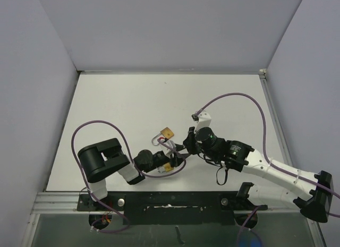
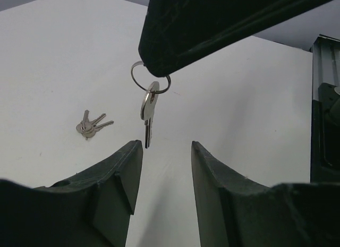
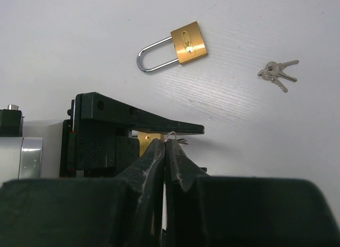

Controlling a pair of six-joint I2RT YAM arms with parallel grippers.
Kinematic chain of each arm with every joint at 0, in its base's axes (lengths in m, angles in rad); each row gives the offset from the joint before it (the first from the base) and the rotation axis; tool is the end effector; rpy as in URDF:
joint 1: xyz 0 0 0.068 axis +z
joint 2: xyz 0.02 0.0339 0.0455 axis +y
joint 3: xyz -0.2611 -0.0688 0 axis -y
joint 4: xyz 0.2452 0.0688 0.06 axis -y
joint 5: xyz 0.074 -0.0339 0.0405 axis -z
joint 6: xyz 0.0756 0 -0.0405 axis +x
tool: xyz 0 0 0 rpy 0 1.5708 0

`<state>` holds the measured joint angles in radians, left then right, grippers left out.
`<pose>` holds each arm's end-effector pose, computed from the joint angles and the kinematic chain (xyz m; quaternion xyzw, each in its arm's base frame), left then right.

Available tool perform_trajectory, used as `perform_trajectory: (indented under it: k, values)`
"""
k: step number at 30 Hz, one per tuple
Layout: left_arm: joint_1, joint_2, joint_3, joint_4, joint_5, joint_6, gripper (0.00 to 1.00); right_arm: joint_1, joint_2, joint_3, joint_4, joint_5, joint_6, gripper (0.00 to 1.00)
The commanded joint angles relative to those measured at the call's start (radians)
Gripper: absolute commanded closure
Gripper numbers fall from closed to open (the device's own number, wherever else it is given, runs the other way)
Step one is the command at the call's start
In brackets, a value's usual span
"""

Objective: Unlock with the key

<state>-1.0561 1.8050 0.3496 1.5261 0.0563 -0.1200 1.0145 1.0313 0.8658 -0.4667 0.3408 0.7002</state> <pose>0.1526 -0.2785 0.1414 0.3258 0.5988 -0.4217 0.5979 0.1560 0.2030 0.2705 -0.0618 0.8801 0.2380 0.4060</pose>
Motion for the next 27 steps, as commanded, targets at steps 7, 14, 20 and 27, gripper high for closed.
perform_trajectory:
  k: [7, 14, 20, 27]
  values:
    - [0.012, -0.056, 0.033, 0.273, 0.05, -0.024, 0.66, 0.019, -0.048, -0.001, 0.017, 0.026, 0.017, 1.0]
    - [0.015, -0.079, 0.041, 0.273, 0.062, -0.013, 0.71, 0.031, -0.05, -0.002, 0.013, 0.031, 0.022, 1.0]
    - [0.016, -0.088, 0.04, 0.273, 0.074, -0.012, 0.86, 0.038, -0.058, -0.001, 0.002, 0.047, 0.029, 1.0]
    - [0.015, -0.091, 0.029, 0.273, 0.066, -0.009, 0.91, 0.038, -0.07, 0.002, -0.013, 0.065, 0.034, 1.0]
